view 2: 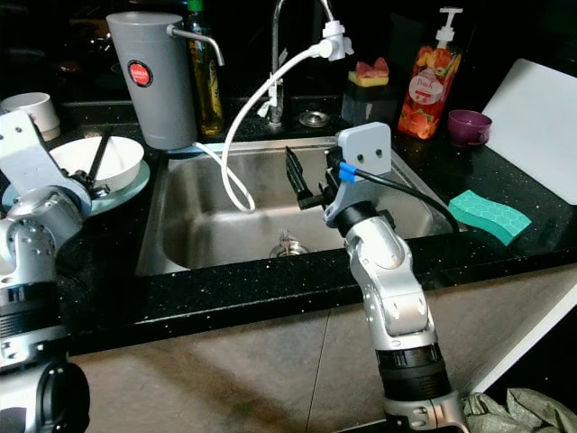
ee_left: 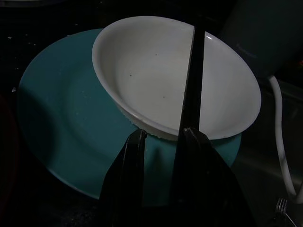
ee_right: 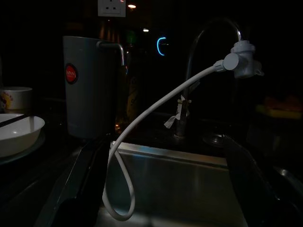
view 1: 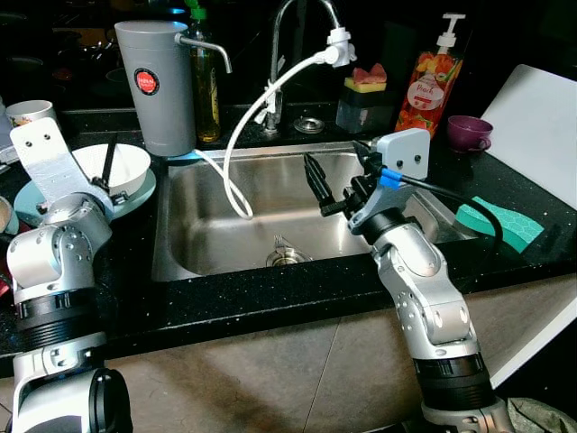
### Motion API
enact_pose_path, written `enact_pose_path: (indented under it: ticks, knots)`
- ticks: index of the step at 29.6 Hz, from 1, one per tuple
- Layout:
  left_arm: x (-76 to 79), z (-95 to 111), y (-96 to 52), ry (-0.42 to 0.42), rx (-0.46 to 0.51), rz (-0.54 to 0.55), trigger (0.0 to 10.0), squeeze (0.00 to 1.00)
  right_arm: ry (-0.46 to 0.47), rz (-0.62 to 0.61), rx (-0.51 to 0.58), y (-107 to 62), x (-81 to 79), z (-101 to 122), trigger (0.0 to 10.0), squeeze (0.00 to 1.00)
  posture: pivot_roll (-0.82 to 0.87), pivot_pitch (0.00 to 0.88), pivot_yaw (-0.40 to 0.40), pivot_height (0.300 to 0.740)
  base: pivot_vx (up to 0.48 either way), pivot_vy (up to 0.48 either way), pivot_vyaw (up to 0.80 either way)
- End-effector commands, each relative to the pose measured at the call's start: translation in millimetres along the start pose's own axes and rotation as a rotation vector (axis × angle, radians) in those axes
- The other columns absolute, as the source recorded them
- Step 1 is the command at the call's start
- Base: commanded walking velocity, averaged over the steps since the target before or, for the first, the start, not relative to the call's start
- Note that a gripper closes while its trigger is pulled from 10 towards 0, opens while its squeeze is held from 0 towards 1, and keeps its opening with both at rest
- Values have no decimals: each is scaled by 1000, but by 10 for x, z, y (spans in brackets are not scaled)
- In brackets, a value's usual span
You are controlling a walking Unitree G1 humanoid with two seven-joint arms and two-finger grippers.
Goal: Kitchen organization
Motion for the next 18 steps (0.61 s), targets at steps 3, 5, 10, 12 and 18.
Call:
enact_pose_path:
  ticks: [3,5,10,12,18]
  knots:
    - [-11,-100,5,34,-34,-10,10000,0,11,1,4,-12,-6,10,10000,0,61,168,-48,740,0,0,0]
    - [7,-108,2,42,-38,-28,10000,0,11,1,5,-12,-6,10,10000,0,61,168,-48,740,0,0,0]
    - [106,-99,-28,94,-14,-82,10000,0,11,1,5,-10,-9,11,10000,0,61,168,-48,740,0,0,0]
    - [102,-78,-28,119,6,-77,10000,0,11,0,5,-10,-9,11,10000,0,61,168,-48,740,0,0,0]
    - [93,-63,-29,133,18,-71,10000,0,13,-2,5,-12,-8,10,10000,0,61,168,-48,740,0,0,0]
Point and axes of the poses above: a point about 5 cm out from each wrist's last joint towards the gripper, its own y axis pointing out of the wrist towards the gripper, its own z axis along the axis of the wrist's last joint, x = y × z, the point moved 1 cm from there along y, pointing out of the wrist towards the gripper
